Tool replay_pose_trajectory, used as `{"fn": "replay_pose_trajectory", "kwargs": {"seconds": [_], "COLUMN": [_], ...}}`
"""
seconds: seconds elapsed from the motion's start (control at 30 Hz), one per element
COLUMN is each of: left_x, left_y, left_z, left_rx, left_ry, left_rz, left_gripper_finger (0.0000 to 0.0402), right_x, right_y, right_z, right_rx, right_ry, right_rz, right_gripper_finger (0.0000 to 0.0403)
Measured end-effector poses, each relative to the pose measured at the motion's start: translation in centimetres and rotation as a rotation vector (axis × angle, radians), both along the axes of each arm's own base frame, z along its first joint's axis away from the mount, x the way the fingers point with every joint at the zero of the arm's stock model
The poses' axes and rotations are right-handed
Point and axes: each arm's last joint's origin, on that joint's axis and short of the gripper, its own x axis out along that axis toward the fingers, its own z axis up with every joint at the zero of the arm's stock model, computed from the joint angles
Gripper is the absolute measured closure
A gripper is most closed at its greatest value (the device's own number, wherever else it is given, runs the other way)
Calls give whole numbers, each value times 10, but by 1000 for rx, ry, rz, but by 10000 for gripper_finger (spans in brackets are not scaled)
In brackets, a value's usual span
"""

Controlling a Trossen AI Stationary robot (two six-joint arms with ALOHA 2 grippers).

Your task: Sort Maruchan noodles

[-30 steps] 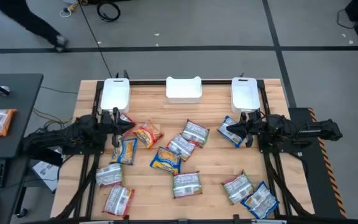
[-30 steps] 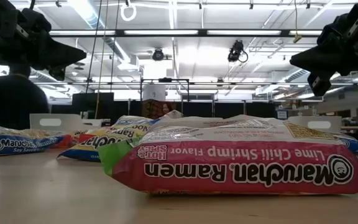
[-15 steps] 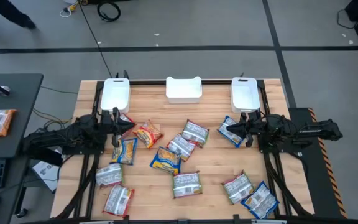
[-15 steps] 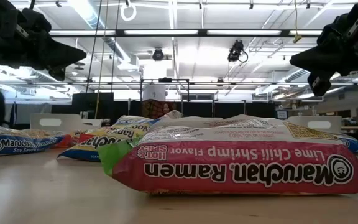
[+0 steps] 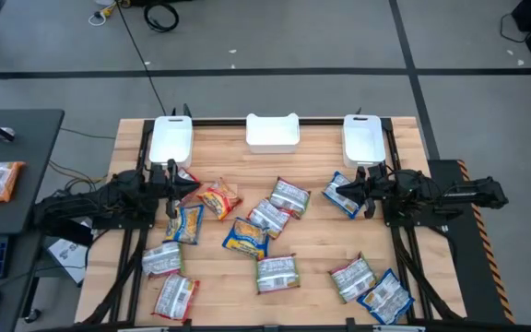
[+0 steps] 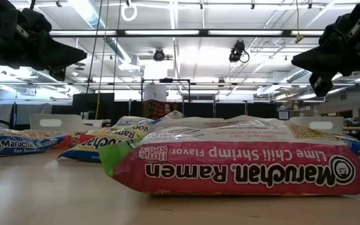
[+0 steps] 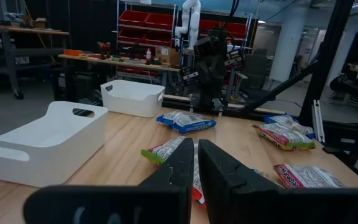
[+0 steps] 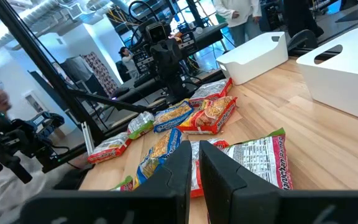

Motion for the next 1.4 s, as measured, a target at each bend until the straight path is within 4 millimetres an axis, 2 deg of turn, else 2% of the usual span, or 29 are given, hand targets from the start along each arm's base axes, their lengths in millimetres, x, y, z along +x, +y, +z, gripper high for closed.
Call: {"fn": "replay_pose_trajectory", "kwargs": {"seconds": [1.1,1.2,1.33,1.4], "left_x": [0,-1,-2,-3], "left_y": [0,0,0,0], "left_z": [0,7,16,19], "left_rx": [0,-9,-196,-208], "left_ry": [0,-74,-202,-235], "left_rz": [0,0,-30,-32], "left_gripper_finger": [372,372,372,372], "right_x": [0,0,0,0], "right_y": [0,0,0,0], "right_z": [0,0,0,0], "right_rx": [0,0,0,0], "right_ry": [1,0,0,0], "right_rz": [0,0,0,0], "right_gripper_finger": [366,366,366,366]}}
